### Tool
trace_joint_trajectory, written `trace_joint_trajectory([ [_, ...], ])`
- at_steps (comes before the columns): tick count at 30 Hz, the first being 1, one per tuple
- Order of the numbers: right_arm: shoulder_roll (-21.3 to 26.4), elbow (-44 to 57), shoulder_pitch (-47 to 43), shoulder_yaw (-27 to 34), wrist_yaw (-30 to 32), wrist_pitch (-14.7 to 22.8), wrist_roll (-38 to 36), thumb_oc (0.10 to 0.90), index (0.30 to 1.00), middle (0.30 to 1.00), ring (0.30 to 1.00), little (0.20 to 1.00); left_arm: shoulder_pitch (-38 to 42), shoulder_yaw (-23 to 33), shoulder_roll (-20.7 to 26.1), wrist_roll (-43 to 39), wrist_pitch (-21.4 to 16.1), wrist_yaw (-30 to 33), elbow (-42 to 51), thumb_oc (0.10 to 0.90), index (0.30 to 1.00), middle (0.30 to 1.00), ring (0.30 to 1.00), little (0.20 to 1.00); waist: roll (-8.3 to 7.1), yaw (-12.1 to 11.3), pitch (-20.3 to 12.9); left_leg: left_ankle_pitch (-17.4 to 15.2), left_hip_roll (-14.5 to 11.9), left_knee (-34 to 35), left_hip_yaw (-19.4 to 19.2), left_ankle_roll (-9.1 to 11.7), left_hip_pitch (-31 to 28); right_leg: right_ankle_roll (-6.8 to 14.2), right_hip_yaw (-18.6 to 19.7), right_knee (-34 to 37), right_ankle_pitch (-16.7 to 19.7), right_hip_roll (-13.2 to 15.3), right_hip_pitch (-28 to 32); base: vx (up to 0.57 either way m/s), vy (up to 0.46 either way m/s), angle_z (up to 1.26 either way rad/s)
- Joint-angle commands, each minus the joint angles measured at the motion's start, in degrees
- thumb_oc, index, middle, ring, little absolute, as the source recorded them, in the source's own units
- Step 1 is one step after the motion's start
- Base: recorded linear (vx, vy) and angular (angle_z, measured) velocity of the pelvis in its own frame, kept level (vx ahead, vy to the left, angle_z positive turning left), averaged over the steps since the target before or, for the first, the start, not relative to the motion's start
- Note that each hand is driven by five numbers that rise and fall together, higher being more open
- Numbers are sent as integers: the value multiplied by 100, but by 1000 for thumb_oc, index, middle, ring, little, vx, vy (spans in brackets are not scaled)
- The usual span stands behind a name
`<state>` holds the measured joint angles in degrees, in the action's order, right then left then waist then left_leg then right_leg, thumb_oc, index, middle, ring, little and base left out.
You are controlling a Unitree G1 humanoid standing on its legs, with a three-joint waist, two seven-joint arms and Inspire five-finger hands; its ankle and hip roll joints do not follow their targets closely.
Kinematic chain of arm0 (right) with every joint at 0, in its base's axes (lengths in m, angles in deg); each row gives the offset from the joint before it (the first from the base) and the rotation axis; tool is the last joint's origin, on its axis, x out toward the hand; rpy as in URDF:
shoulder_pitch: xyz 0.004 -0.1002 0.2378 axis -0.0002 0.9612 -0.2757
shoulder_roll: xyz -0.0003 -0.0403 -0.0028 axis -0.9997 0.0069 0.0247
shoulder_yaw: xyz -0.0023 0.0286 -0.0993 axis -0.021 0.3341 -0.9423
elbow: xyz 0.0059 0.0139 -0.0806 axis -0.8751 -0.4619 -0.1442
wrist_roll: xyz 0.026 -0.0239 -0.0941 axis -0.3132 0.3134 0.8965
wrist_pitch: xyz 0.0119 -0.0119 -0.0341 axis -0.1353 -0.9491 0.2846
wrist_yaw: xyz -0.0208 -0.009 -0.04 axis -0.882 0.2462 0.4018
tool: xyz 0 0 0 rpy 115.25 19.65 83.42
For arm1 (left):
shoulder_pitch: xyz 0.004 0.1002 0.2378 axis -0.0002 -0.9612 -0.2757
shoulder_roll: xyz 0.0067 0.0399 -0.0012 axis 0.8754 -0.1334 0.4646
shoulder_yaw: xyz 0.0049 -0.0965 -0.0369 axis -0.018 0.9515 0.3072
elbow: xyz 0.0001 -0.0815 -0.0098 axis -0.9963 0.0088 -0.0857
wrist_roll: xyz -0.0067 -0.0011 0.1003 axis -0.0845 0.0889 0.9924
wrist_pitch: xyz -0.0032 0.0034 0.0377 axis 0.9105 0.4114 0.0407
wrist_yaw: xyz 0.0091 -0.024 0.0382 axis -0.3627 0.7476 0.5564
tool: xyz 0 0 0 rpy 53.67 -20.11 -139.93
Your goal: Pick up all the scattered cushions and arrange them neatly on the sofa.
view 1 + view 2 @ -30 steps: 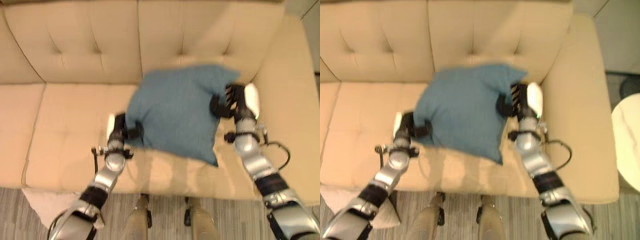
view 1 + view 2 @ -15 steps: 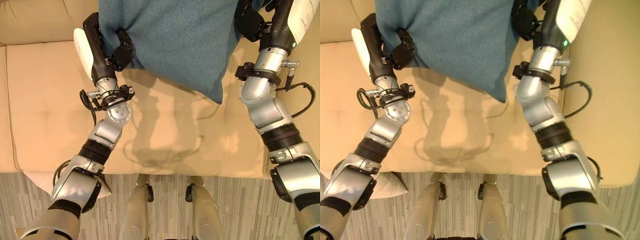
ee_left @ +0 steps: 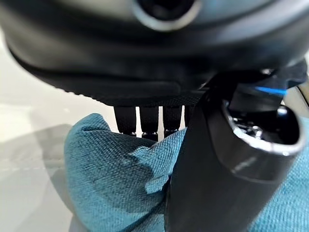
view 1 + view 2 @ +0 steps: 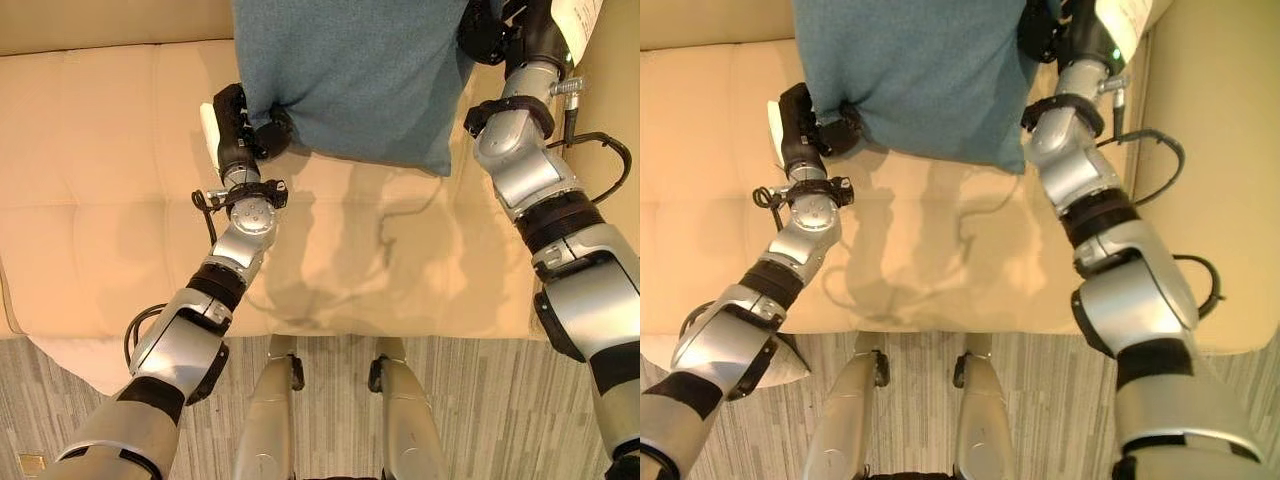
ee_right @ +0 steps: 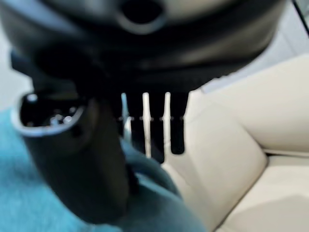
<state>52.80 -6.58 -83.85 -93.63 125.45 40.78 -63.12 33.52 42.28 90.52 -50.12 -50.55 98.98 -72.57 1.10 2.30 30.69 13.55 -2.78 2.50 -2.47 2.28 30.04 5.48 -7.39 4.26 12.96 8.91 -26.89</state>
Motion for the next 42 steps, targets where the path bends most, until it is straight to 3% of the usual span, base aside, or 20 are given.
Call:
trace_joint_trajectory([
  [1, 77, -128, -736, -346, 44, 238, -85, 800, 900, 900, 900, 900, 25, 21, -61, -55, -38, -286, -407, 800, 900, 900, 900, 900, -91, -123, -750, -411, -59, 228, 139, 407, -14, 363, 127, -301, -507, 188, -274, 0, 0, 0],
  [4, 85, 50, -561, -130, 53, 386, -393, 800, 900, 900, 900, 900, -14, 42, -35, -273, 23, -504, -526, 800, 900, 900, 900, 900, -68, -98, -762, -410, -66, 250, 140, 417, -51, 363, 100, -265, -507, 174, -243, 0, 0, 0],
  [8, -130, 893, 159, 776, 183, 746, -1133, 800, 900, 900, 900, 900, -520, 155, -12, -630, 5, -795, -139, 800, 900, 900, 900, 900, -9, -75, -756, -472, -49, 250, 131, 410, -164, 361, 105, -252, -545, 186, -127, 16, 10, -1],
  [14, -297, 2062, 1163, 1783, 448, 1002, -1038, 800, 900, 900, 900, 900, -1016, 316, -71, -303, 209, -837, -63, 800, 900, 900, 900, 900, -28, -23, -834, -566, -41, 237, 122, 395, -301, 341, 116, -283, -620, 220, 6, 26, 8, 0],
  [19, -710, 3060, 2292, 3149, 752, 1722, -1123, 800, 900, 900, 900, 900, -1449, 611, -117, -444, 157, -973, 275, 800, 900, 900, 900, 900, -2, 47, -810, -660, -29, 215, 129, 373, -410, 334, 96, -357, -716, 241, 111, 14, 4, 0],
  [22, -795, 3249, 2704, 3341, 654, 1748, -1133, 800, 900, 900, 900, 900, -1635, 736, -124, -571, 100, -985, 461, 800, 900, 900, 900, 900, -30, 63, -832, -674, -27, 207, 120, 367, -448, 331, 84, -374, -735, 249, 154, 0, 0, 0],
  [25, -1005, 3298, 3378, 3321, 359, 1696, -1546, 800, 900, 900, 900, 900, -2151, 1003, -264, -1484, -70, -1218, 955, 800, 900, 900, 900, 900, -59, 92, -811, -705, -30, 199, 103, 345, -529, 324, 79, -390, -745, 255, 243, 0, 0, 0],
  [29, -1256, 3432, 4518, 3519, -33, 1533, -1640, 800, 900, 900, 900, 900, -3052, 1281, -352, -1504, -95, -1329, 1372, 800, 900, 900, 900, 900, -96, 88, -919, -790, -47, 194, 76, 304, -721, 319, 23, -331, -758, 272, 457, 59, -10, 2],
  [34, -1650, 3689, 5411, 3788, -195, 1658, -1725, 800, 900, 900, 900, 900, -3801, 1660, -513, -1863, -167, -1335, 1692, 800, 900, 900, 900, 900, -125, 97, -1088, -884, -50, 186, 62, 265, -969, 307, -18, -291, -821, 269, 750, 77, -6, 0],
  [35, -1907, 3886, 6053, 3997, -350, 1767, -1852, 800, 900, 900, 900, 900, -4313, 1945, -569, -1935, -158, -1368, 1786, 800, 900, 900, 900, 900, -157, 110, -1222, -972, -78, 182, 63, 233, -1187, 310, -33, -268, -884, 258, 984, 179, -3, 2],
  [42, -1696, 3676, 7261, 4543, -840, 1549, -1725, 800, 900, 900, 900, 900, -5550, 2359, -458, -1699, 86, -1793, 1624, 800, 900, 900, 900, 900, -191, 164, -1584, -1199, -68, 82, 63, 107, -1751, 347, -95, -303, -1058, 282, 1606, 132, 39, 1],
])
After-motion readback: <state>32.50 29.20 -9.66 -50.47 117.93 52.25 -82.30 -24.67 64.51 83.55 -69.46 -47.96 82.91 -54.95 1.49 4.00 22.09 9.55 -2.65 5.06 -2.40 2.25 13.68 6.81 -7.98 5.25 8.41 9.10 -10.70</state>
